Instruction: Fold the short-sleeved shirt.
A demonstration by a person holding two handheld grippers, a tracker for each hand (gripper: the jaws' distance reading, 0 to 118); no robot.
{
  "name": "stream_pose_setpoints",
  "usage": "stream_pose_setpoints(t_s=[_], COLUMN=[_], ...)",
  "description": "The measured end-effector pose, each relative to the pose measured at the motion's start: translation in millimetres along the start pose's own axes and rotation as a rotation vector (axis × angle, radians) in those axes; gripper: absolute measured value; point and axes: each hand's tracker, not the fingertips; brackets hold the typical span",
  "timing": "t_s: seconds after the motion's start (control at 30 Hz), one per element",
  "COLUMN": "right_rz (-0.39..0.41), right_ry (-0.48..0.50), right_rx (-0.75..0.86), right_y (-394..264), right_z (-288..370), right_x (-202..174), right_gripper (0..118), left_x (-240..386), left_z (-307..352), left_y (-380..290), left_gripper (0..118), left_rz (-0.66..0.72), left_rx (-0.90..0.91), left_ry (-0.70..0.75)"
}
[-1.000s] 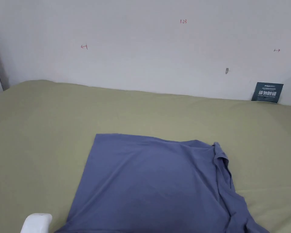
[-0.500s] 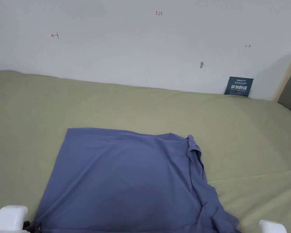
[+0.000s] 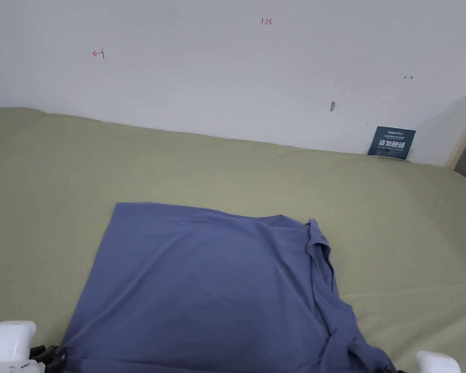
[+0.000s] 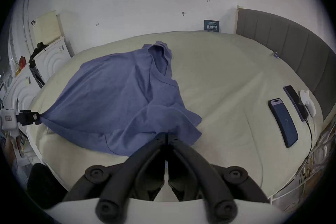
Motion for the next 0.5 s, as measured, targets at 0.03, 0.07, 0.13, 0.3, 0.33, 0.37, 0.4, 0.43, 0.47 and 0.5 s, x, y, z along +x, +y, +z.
stream_pose_setpoints(t_s=[0.03, 0.07, 0.13, 0.3, 0.33, 0.37, 0.4, 0.43, 0.47, 0.5], right_rz=[-0.013, -0.034, -0.064, -0.045, -0.048, -0.038, -0.009, 0.0, 0.002, 0.002], right_ry=[0.005, 0.014, 0.037, 0.034, 0.037, 0.037, 0.031, 0.026, 0.025, 0.028], right_rx=[0.008, 0.018, 0.073, 0.134, 0.138, 0.148, 0.166, 0.169, 0.162, 0.151], right_y=[2, 5, 18, 65, 77, 91, 104, 118, 129, 141], right_z=[1, 3, 12, 9, 4, 4, -2, -11, -19, -31], right_x=[1, 2, 5, 10, 10, 7, 6, 6, 6, 7], right_gripper=[1, 1, 1, 1, 1, 1, 1, 1, 1, 1], left_x=[0, -4, -4, -9, -8, -9, -11, -12, -16, -19], left_z=[2, 2, 10, 8, 4, -1, -6, -14, -27, -38], left_y=[3, 7, 20, 70, 83, 94, 107, 121, 130, 141], left_gripper=[4, 4, 4, 4, 4, 4, 4, 4, 4, 4], left_rz=[0.011, 0.025, 0.044, 0.064, 0.068, 0.066, 0.061, 0.05, 0.038, 0.024], left_rx=[0.001, 0.006, 0.015, 0.091, 0.097, 0.1, 0.109, 0.104, 0.102, 0.077], left_ry=[-0.011, -0.02, -0.03, -0.06, -0.059, -0.059, -0.056, -0.051, -0.044, -0.033])
